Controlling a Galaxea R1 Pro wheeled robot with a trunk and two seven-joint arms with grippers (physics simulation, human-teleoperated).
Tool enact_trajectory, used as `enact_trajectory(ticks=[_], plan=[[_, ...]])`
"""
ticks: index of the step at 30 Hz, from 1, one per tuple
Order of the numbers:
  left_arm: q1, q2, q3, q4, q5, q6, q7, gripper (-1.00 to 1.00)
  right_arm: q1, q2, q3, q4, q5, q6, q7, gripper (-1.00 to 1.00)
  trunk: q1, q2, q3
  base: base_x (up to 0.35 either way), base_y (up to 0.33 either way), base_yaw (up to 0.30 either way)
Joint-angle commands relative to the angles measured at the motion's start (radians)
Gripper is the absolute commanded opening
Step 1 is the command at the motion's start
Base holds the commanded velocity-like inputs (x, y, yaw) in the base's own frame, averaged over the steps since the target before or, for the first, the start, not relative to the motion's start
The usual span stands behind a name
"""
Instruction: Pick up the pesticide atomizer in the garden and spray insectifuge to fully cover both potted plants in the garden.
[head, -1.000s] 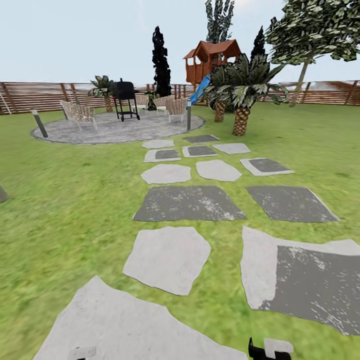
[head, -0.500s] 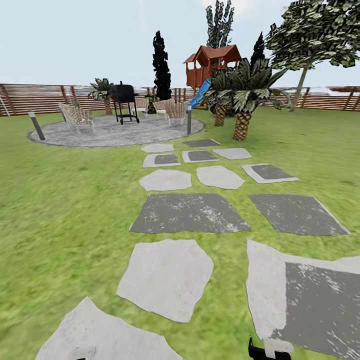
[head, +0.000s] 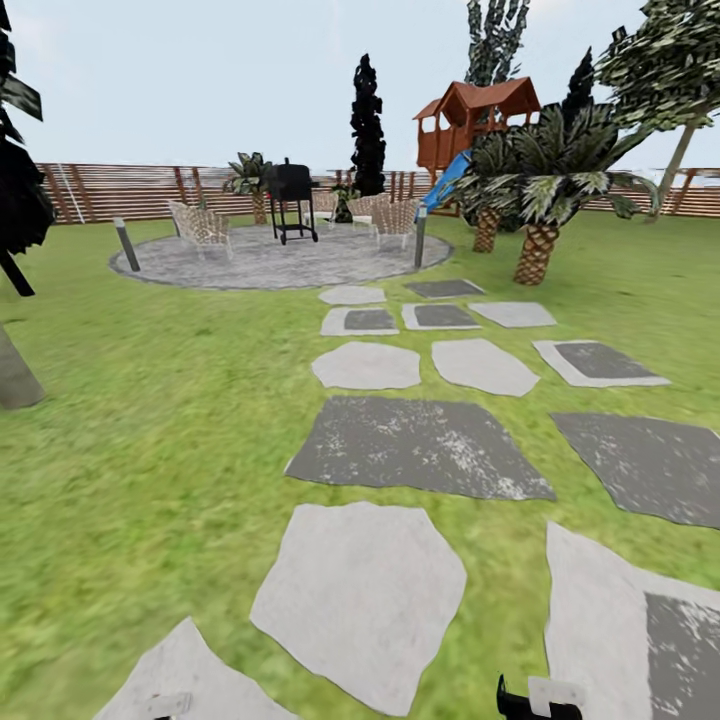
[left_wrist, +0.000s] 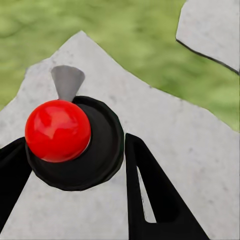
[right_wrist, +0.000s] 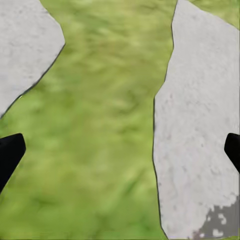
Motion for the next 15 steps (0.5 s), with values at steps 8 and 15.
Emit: enact_trajectory(ticks=[8,15], plan=[[-0.001,0.0,-0.008,0.001,0.011,-0.003,-0.002,-1.0,-0.001,0.0,-0.006,0.001,0.011,-0.002,-0.005,1.0,0.0,0.0,-0.001,0.339,0.0,0.264],[-0.001,0.0,-0.008,0.001,0.011,-0.003,-0.002,-1.0,-0.001,0.0,-0.006,0.001,0.011,-0.002,-0.005,1.0,0.0,0.0,-0.001,0.339,0.0,0.041]])
